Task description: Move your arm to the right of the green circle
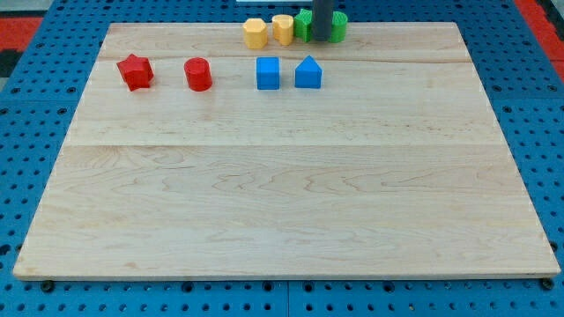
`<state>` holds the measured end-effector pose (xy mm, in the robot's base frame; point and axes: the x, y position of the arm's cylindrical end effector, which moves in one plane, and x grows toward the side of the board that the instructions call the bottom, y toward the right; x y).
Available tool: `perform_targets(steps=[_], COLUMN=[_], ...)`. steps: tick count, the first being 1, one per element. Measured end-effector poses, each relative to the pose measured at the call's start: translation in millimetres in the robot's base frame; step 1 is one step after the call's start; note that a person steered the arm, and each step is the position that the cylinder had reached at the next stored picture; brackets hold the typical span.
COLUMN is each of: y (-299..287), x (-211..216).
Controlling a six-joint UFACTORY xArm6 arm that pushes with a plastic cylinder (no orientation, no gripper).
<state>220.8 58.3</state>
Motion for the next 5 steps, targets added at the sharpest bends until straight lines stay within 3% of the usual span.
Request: perform_targets(steps=[2, 3, 4, 5], y=[14, 58, 100, 103], x=[28, 28, 10, -30])
